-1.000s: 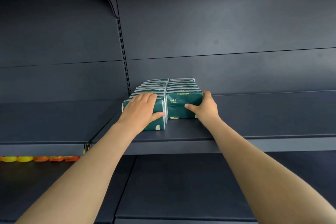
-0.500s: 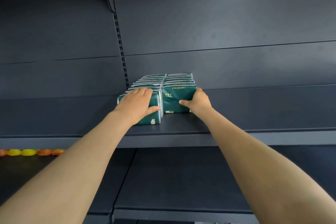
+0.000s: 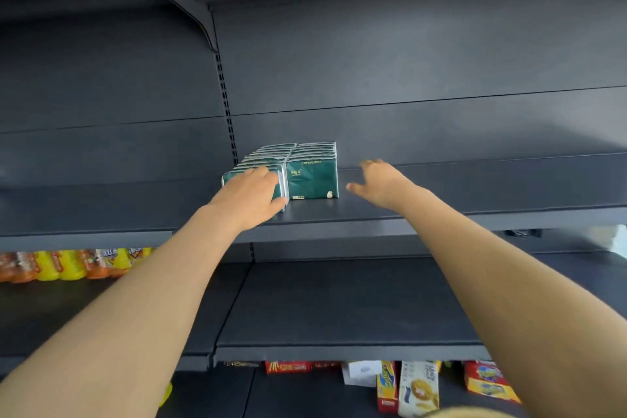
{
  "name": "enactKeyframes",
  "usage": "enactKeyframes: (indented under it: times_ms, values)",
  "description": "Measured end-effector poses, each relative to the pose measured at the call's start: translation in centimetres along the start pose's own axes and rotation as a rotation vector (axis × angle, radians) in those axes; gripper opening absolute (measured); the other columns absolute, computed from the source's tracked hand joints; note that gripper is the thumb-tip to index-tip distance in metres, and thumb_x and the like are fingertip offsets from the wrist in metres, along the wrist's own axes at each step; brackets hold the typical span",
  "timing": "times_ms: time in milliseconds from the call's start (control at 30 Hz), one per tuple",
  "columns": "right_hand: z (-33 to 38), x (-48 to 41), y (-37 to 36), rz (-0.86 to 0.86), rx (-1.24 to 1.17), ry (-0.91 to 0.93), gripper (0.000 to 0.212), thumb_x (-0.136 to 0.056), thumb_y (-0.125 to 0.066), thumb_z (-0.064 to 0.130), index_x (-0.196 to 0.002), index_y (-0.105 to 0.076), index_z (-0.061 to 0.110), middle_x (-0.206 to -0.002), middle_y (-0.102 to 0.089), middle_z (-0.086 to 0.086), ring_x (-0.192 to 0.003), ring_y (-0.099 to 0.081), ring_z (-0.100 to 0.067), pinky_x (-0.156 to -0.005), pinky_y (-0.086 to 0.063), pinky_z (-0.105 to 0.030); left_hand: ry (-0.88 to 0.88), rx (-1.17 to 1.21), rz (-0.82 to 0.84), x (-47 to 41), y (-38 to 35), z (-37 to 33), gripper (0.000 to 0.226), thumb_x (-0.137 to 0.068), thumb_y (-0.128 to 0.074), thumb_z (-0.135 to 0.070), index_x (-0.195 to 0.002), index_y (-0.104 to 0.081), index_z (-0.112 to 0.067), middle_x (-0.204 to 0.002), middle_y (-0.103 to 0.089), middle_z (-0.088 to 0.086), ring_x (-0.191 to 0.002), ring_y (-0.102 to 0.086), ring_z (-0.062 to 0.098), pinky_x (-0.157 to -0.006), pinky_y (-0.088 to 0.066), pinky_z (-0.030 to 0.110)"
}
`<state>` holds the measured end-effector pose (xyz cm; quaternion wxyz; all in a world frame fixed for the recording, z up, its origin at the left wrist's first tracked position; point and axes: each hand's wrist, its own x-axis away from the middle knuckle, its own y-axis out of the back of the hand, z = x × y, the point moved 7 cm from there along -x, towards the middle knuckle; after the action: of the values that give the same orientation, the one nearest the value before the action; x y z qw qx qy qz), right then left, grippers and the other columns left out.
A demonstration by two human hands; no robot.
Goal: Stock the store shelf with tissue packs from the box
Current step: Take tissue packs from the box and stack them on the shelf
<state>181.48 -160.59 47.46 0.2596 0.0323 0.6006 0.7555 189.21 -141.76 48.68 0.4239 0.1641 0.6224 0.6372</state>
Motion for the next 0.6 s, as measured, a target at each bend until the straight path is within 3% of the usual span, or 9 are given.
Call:
enactKeyframes:
  times_ms: [200, 600]
  values:
    - [-0.4, 10.3, 2.3, 0.029, 0.127, -0.026, 0.061, -0.091, -0.052, 0.047, -0.132, -0.042, 0.002, -0.134, -0.043, -0.016, -0.123, -0.042, -0.033, -0.099, -0.041, -0.043, -0.037, 0.075, 0.063, 8.0, 0.7, -5.4, 0.046, -0.097, -0.044, -0.038, -0.127, -0.048, -0.004, -0.121, -0.048, 0.009, -0.115, -0.045, 0.025, -0.095, -0.042, 0.039]
    - [-7.4, 29.6, 2.0, 0.16, 0.2, -0.169, 0.067, -0.092, -0.049, 0.05, -0.14, -0.036, 0.004, -0.142, -0.041, -0.014, -0.129, -0.04, -0.031, -0.104, -0.038, -0.04, -0.061, 0.256, 0.125, 19.5, 0.7, -14.9, 0.053, -0.097, -0.043, -0.041, -0.133, -0.043, -0.004, -0.134, -0.042, 0.015, -0.121, -0.043, 0.03, -0.099, -0.04, 0.042]
